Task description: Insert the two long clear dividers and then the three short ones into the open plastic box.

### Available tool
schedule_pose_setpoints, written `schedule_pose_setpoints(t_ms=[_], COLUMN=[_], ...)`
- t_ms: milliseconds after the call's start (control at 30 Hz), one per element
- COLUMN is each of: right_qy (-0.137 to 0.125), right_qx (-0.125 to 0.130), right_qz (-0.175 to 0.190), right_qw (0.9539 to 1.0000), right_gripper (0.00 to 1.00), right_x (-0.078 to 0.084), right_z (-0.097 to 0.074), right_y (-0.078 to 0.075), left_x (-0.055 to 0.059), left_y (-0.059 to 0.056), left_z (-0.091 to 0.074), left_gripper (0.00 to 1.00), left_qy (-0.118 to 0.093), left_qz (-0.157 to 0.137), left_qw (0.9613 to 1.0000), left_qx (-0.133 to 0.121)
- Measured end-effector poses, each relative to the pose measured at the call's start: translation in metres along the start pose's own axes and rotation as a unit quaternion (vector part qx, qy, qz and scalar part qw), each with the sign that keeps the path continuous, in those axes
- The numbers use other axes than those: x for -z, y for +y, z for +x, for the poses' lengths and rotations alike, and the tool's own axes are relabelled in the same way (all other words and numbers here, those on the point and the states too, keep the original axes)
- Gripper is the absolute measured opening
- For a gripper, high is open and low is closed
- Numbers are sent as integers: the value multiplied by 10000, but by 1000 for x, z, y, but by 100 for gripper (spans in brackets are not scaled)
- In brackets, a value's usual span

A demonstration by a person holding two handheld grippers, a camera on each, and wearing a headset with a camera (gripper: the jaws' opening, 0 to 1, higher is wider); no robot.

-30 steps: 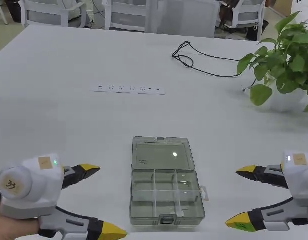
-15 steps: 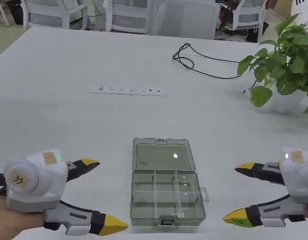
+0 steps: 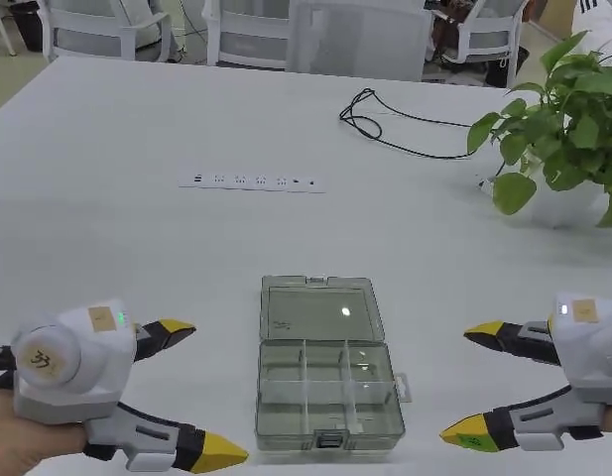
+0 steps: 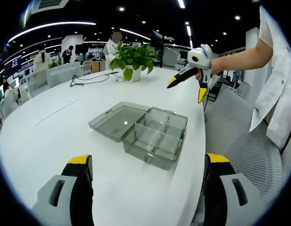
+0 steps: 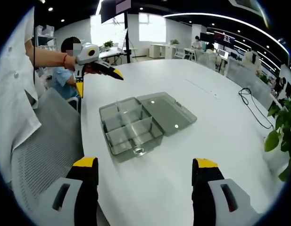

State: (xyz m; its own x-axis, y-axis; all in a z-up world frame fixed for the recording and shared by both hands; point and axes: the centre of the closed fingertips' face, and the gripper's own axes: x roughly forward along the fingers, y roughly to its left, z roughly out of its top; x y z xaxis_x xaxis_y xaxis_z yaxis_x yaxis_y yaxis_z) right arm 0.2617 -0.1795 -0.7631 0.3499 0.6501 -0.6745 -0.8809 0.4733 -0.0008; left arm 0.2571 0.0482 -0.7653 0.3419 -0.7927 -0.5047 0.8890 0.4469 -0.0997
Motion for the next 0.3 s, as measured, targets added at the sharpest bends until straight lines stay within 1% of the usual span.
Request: schedule_pose_setpoints(t_ms=[300], right_qy=[4], right_qx=[9], right_qz=[-4], right_qw=[10000], right_gripper=[83], right_x=[0], right_z=[-1], right_y=[-1], left_x=[4], left_y=[-1], left_z=[1], left_gripper=[100], left_qy=[104], left_qz=[99], left_qw=[9999], left_qx=[51])
